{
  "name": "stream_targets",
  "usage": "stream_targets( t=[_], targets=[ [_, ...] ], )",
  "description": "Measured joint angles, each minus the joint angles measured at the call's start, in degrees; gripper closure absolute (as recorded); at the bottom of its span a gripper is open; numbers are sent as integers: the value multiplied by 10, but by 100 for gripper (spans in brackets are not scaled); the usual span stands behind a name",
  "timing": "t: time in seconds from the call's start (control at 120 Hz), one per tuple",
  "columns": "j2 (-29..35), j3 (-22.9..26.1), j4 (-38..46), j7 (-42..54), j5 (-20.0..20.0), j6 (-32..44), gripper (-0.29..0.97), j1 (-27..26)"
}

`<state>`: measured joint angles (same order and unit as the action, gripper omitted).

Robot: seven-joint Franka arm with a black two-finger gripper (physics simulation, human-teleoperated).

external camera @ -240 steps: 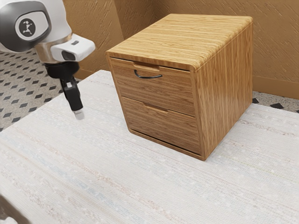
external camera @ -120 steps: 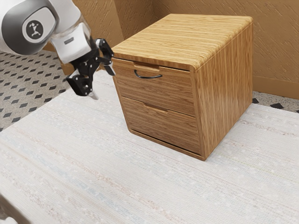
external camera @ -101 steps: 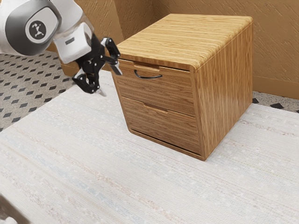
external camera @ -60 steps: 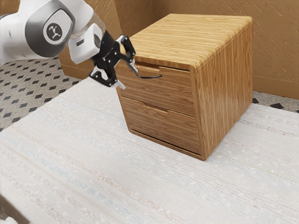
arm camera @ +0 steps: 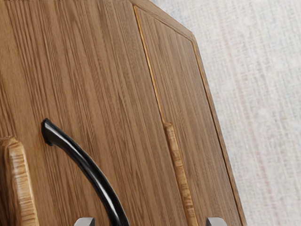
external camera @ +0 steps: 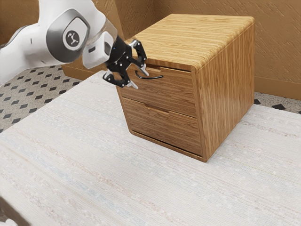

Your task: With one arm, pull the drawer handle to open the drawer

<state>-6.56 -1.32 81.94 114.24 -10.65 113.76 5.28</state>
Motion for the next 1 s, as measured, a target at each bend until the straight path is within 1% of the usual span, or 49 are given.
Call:
stream_targets(
  t=[0.292,0.333,0.383,0.467,0.525,0.567,0.608,0.683,1.0],
  targets=[
    [-2,-2,12,25,-33,5,59,8],
    [2,-2,22,28,-36,6,60,9],
    [8,-2,35,31,-39,8,65,9],
    [31,1,62,36,-39,8,70,13],
    [45,1,75,39,-37,8,76,13],
    [55,1,83,41,-37,8,77,13],
    [65,18,92,43,-37,8,77,32],
    [82,1,105,47,-38,9,76,16],
    [148,-22,179,56,-39,7,72,5]
  ],
)
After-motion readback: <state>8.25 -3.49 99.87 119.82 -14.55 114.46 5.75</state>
